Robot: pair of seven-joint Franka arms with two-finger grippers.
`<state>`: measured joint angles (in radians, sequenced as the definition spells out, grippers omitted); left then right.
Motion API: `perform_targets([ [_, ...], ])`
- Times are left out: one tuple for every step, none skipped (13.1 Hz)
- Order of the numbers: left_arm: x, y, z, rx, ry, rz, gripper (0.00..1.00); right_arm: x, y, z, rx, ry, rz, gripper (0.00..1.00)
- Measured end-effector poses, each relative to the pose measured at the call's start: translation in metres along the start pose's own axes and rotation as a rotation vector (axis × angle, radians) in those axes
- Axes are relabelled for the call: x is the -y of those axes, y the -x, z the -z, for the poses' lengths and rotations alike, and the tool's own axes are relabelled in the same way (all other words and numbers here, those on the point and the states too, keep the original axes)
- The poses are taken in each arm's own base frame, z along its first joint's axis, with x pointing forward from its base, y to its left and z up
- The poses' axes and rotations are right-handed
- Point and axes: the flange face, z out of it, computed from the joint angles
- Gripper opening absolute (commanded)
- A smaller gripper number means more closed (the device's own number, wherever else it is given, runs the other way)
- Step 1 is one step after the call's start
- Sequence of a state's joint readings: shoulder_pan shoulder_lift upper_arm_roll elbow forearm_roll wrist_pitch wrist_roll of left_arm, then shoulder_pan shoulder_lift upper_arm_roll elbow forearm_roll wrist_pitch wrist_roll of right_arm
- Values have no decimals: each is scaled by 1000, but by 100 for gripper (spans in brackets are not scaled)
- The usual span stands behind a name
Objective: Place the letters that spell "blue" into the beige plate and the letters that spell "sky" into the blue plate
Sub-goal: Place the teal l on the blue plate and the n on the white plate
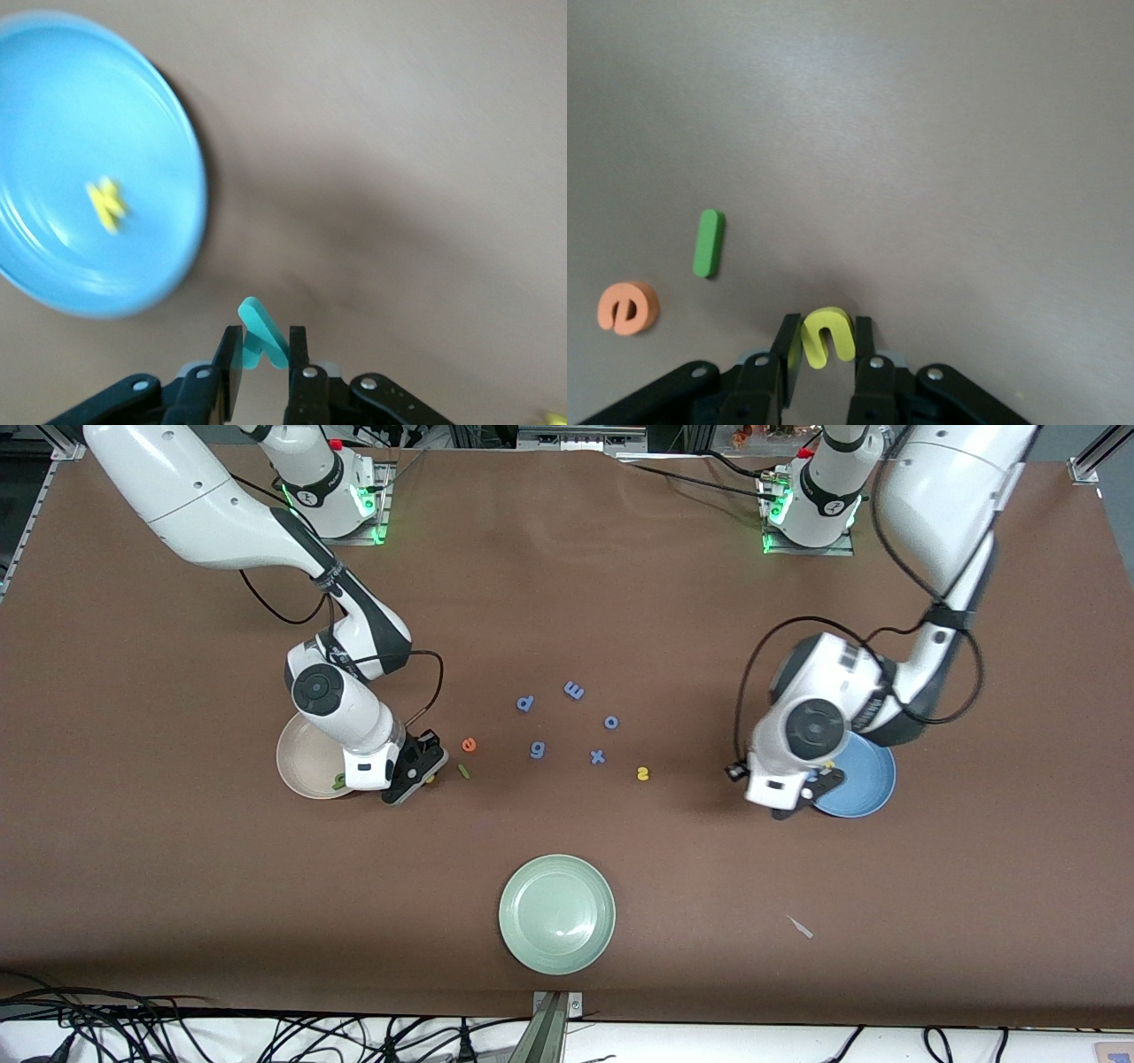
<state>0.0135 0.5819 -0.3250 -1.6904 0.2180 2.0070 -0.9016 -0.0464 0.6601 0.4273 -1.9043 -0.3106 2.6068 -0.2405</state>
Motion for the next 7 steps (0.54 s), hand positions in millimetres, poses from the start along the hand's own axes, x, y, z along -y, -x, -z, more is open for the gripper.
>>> perform_targets([
  [21, -18, -3, 12, 1, -37, 5, -4, 0, 10, 28, 7, 8, 13],
  [41, -34, -7, 23, 4, -70, 35, -8, 1, 23, 60, 17, 21, 13],
  [57, -45, -12, 35, 5, -101, 81, -16, 4, 37, 95, 31, 38, 16],
  [67, -52, -17, 46, 5, -121, 100, -27, 11, 51, 134, 45, 50, 17],
  [70, -54, -21, 52, 5, -131, 100, -41, 22, 63, 177, 56, 50, 22],
  [66, -51, -22, 55, 6, -138, 100, -56, 35, 70, 215, 63, 42, 34],
  [59, -46, -21, 54, 8, -150, 100, -67, 49, 71, 242, 65, 26, 48],
])
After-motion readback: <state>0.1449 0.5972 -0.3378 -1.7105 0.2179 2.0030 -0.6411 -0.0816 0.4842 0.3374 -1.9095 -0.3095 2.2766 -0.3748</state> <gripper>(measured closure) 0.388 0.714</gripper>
